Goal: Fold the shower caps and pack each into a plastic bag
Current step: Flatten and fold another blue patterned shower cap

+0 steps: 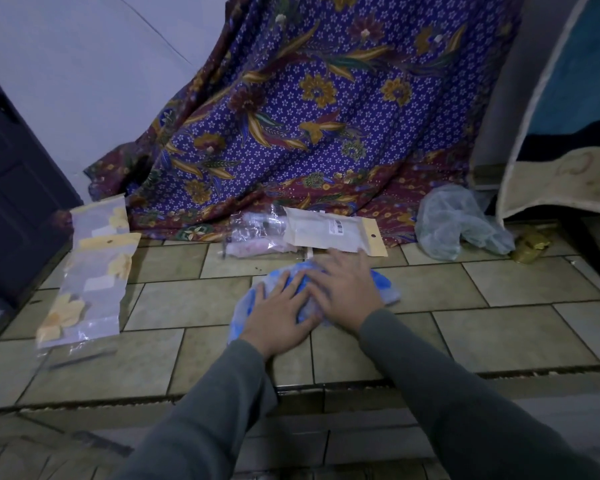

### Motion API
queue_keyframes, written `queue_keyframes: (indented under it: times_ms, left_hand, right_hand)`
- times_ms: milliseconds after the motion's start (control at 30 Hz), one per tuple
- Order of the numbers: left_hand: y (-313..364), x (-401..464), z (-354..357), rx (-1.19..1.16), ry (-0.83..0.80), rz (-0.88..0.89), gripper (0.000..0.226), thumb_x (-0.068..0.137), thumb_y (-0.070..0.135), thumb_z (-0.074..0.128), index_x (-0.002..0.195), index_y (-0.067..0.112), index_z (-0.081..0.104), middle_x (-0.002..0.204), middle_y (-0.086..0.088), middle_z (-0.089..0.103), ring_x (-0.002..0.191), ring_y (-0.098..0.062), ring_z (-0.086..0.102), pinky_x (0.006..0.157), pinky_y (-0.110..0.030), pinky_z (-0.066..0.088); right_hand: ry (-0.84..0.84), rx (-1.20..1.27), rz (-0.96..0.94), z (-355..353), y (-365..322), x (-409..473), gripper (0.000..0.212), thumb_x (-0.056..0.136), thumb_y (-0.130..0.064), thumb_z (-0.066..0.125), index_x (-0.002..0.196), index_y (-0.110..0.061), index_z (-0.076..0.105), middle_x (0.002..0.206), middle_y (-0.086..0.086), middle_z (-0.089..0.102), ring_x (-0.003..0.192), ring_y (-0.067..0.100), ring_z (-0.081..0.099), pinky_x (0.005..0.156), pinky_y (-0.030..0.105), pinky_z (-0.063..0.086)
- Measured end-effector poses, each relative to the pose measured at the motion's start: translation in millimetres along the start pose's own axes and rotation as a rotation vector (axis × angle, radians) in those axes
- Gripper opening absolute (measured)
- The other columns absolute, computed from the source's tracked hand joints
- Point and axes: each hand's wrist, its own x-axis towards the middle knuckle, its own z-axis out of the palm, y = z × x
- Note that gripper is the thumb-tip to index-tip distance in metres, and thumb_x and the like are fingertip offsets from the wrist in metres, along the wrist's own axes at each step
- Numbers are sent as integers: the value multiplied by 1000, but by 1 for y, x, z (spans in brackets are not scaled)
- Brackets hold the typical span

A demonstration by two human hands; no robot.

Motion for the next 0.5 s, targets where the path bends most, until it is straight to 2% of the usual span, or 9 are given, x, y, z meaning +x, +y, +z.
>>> queue_keyframes:
  times_ms: [33, 67, 100, 133, 200, 300, 400, 500]
  left_hand:
    - [0, 0, -1, -28, -1, -2, 76, 81, 71, 11, 149, 38, 11, 159, 12, -3, 146, -12, -8, 114, -55, -2]
    - [-1, -1, -2, -68, 0, -3, 74, 84, 69, 18, 150, 37, 11, 159, 12, -1, 146, -11, -7, 115, -52, -3]
    - [-3, -2, -4, -104, 6, -3, 72, 87, 66, 25, 150, 35, 10, 159, 13, 0, 146, -9, -6, 116, -49, -3]
    - [-8, -4, -6, -126, 16, -5, 74, 88, 65, 29, 151, 32, 8, 159, 13, 2, 146, -8, -4, 116, -44, -2]
    - [-18, -9, -8, -105, 27, -14, 80, 84, 69, 22, 151, 29, 6, 158, 14, 1, 146, -7, -3, 118, -37, -1]
    - [-28, -13, -5, -70, 32, -44, 87, 77, 74, 8, 152, 29, 3, 158, 13, -1, 146, -8, -4, 119, -37, 1]
    - [-28, -14, -4, -80, 38, -44, 93, 75, 81, 10, 152, 29, 3, 159, 10, -2, 146, -9, -4, 119, -37, 0]
    - [-30, -14, -6, -137, 30, -40, 104, 67, 89, -1, 152, 29, 4, 158, 12, -2, 145, -6, -4, 119, -36, -1]
  right_hand:
    - [-154, 5, -7, 5, -6, -2, 56, 93, -48, 16, 135, -31, 50, 145, -6, 44, 137, 26, 34, 105, 64, 16]
    - [-304, 33, 36, 11, -5, -5, 58, 95, -48, 8, 146, -32, 29, 155, -10, 23, 145, 21, 15, 108, 63, 5]
    - [-396, 81, 84, 16, 0, -6, 55, 98, -47, 8, 150, -32, 14, 158, -13, 8, 146, 15, 1, 109, 60, 0]
    - [-437, 122, 105, 19, 6, -7, 53, 100, -45, 12, 151, -31, 6, 158, -14, 0, 146, 11, -5, 111, 58, -2]
    - [-450, 174, 94, 19, 16, -8, 55, 101, -46, 18, 152, -30, 3, 158, -15, -4, 145, 7, -8, 114, 52, -2]
    - [-473, 199, 90, 18, 37, -12, 60, 100, -49, 22, 151, -29, 0, 158, -14, -6, 144, 4, -7, 116, 43, -1]
    - [-499, 179, 124, 14, 56, -25, 60, 99, -52, 18, 151, -32, -3, 157, -18, -7, 144, 2, -6, 115, 46, 1]
    - [-528, 183, 136, 9, 61, -29, 59, 99, -54, 16, 150, -33, -4, 156, -19, -8, 143, 1, -7, 114, 49, -1]
